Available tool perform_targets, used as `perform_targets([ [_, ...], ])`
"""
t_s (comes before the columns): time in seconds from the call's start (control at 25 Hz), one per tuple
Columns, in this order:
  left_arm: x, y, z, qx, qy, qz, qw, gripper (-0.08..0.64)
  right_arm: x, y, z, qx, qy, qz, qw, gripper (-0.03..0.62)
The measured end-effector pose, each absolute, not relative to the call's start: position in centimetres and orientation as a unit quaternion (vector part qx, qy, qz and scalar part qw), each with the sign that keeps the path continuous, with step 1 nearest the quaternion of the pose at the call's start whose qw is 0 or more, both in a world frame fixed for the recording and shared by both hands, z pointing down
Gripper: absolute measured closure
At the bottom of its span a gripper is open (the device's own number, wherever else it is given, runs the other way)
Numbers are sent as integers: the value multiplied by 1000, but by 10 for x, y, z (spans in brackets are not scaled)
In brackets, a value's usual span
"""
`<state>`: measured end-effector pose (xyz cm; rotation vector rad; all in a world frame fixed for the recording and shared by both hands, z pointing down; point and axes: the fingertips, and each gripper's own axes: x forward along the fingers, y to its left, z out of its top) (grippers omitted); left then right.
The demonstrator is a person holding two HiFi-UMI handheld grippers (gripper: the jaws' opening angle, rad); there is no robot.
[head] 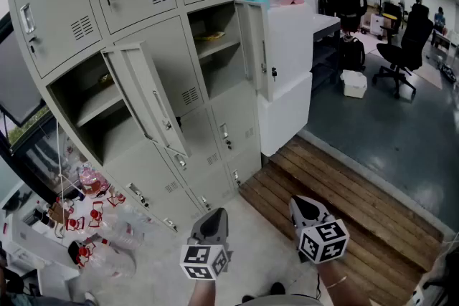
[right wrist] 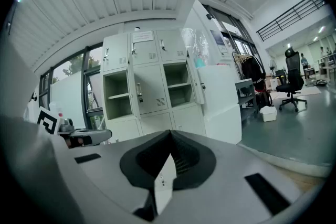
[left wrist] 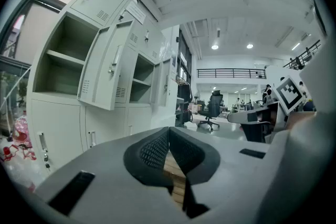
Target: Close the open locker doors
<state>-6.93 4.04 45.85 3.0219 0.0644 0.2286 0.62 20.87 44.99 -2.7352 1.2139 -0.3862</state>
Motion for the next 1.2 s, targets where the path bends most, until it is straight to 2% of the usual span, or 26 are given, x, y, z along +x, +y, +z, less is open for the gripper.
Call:
perform_targets([
  [0.76,-42,73,446,997,0,69,43,540,34,241,438,-902,415,-93,68,588],
  [1.2,3,40,456,996,-10,74,49,538,73,201,447,-892,429,-108,86,565],
])
